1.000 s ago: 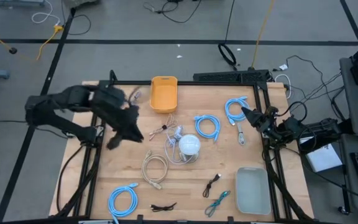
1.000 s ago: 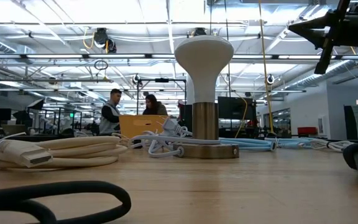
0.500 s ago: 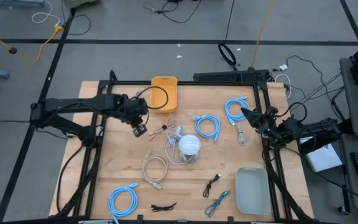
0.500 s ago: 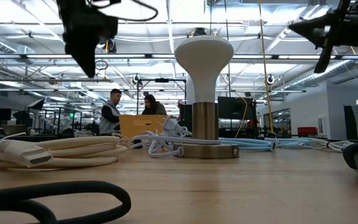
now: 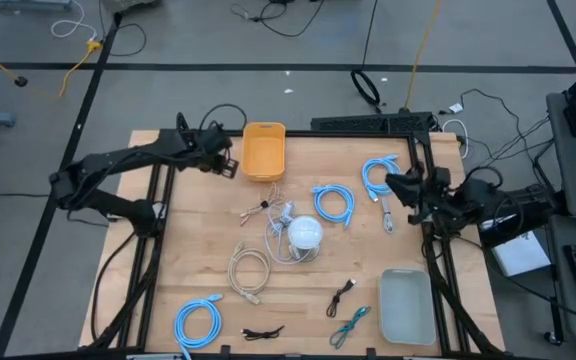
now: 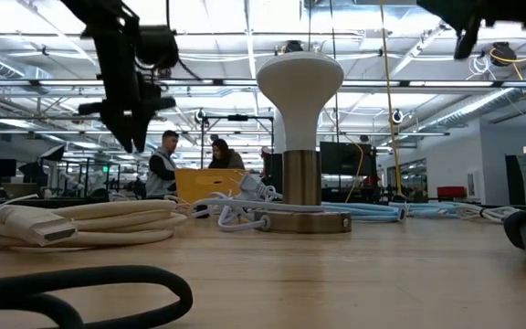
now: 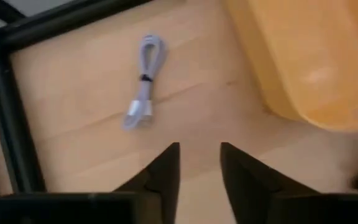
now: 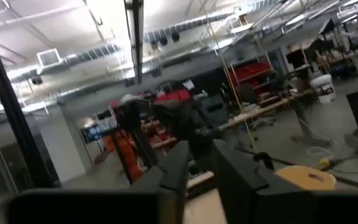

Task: Pick & Place USB Port
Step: Put the purple charger cable into the yellow bin

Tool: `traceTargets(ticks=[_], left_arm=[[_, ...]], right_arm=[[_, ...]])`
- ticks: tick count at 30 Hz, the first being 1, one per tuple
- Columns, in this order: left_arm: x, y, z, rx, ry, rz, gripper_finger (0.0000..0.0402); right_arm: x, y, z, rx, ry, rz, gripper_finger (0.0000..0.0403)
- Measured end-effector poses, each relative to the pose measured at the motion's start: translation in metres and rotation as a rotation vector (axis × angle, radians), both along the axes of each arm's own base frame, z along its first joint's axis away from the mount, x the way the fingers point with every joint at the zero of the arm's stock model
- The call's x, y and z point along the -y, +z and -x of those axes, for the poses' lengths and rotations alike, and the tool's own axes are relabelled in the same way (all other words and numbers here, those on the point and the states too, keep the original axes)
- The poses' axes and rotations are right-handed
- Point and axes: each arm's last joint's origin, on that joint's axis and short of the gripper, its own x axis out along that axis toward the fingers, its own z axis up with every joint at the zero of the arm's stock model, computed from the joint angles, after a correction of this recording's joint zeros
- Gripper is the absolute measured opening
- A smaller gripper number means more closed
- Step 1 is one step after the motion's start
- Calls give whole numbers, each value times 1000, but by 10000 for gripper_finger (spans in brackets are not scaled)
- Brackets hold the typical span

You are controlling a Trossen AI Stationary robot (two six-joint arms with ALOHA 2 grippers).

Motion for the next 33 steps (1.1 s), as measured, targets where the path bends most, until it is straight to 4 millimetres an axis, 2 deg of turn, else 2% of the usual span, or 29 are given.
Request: traceTargets(ticks=[4,6,10,15,26,33], left_arm=[[-19,-17,1,-31,-8,83,197],[-26,-28,-2,-66,-43,110,224],[-36,-46,-5,-156,-50,104,246],[-46,-59,-10,-203,-78,67,227],[-64,-72,-10,-177,-62,55,134],[-72,-83,-8,-195,-38,81,124]], right_arm=[[-2,25,-11,0,7,-10,146],[-3,31,-18,-23,6,-3,170],[-5,38,-28,-31,1,8,204],[-7,39,-35,5,20,-33,223],[-9,48,-35,115,120,-34,221],[-10,51,-33,144,143,-24,220]])
